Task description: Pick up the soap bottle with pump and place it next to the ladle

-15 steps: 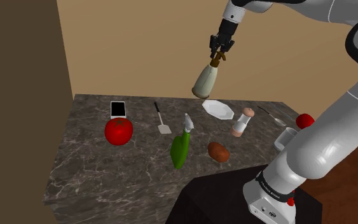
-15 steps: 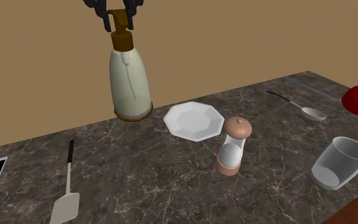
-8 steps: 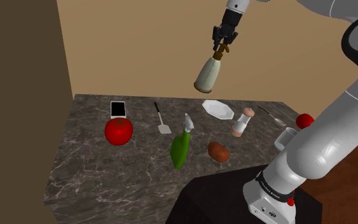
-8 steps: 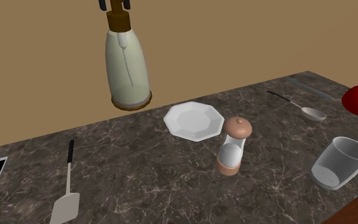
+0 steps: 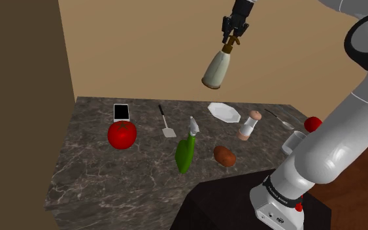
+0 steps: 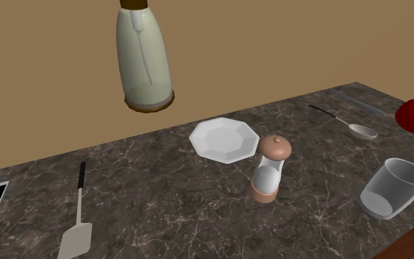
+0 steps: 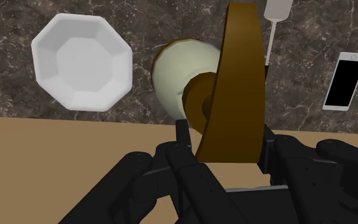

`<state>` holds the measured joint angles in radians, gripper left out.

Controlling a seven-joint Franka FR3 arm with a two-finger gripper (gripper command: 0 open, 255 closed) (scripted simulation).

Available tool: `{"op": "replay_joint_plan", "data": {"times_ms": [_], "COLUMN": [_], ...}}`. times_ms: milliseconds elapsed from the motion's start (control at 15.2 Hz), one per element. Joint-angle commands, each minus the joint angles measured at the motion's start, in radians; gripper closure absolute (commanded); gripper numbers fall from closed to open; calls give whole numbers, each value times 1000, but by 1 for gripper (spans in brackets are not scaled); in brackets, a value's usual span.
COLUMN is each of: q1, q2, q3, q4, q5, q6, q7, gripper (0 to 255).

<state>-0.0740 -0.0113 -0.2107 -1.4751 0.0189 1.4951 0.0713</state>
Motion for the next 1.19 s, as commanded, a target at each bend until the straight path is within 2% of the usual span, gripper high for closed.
{"op": "replay_joint_plan", "data": {"times_ms": [0,528,990,1122], "q1": [-1,-9,-30,-39], "q2": [13,84,187,104], "q3": [-1,-8,-18,-29], "q4": [46,252,499,363], "q5": [3,20,48,29], "q6": [-33,-170,-317,-262], "q7": [0,-8,-19,-52], "gripper": [255,255,255,255]}}
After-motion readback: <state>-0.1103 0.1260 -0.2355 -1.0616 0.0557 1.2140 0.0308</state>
